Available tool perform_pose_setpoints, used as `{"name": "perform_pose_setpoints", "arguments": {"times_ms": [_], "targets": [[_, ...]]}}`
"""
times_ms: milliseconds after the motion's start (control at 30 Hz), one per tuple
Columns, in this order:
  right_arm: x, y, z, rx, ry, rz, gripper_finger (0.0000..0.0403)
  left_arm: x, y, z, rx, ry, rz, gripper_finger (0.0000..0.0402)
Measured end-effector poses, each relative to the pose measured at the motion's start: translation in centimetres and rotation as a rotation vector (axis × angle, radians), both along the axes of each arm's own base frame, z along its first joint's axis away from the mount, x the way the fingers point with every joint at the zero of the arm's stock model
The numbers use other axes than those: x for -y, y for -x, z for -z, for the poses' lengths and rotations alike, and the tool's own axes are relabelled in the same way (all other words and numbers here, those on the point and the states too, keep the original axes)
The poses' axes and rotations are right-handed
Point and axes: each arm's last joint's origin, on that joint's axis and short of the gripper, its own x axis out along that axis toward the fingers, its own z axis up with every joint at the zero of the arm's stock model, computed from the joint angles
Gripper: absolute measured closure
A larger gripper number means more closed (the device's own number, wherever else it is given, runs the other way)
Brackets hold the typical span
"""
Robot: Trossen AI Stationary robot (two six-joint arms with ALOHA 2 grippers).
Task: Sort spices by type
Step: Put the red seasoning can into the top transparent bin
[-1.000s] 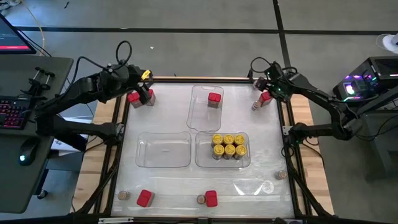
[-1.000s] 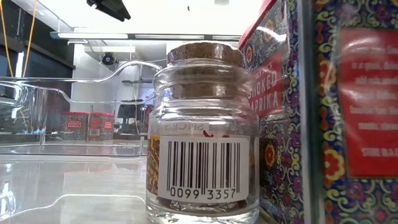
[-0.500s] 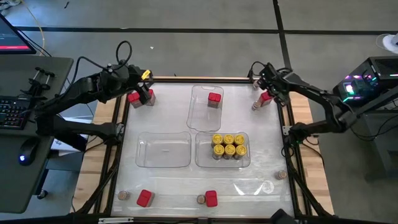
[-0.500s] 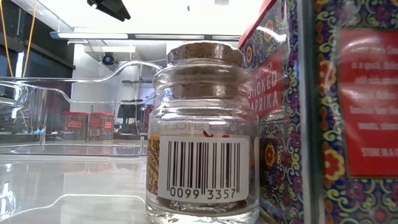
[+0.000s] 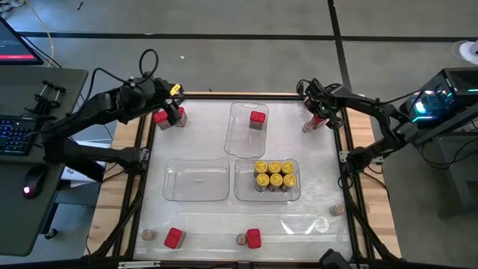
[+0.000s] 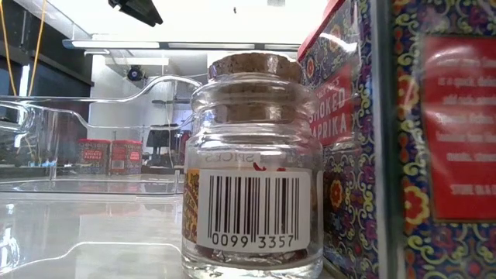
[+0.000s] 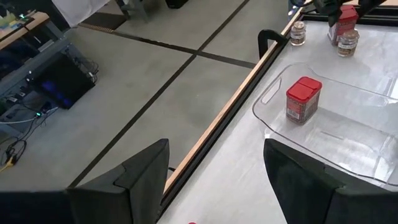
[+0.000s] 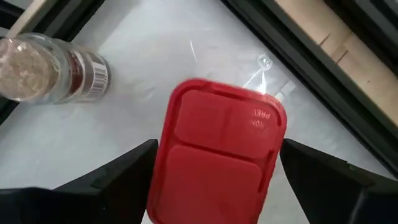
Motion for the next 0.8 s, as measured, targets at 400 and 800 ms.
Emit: {"name": "perform_pose_setpoints", "arguments": {"times_ms": [400, 800], "targets": [[0.2, 0.6, -0.3, -0.010, -0.043, -0.207, 0.0192, -0.1, 0.1, -0.1, 0.015, -0.014, -0.076, 0.0153], [-0.4, 0.6, -12.0, 0.065, 0.416, -0.560, 0.0192, -0.3, -0.1, -0.6, 0.092, -0.023, -0.094, 0.0153]]}}
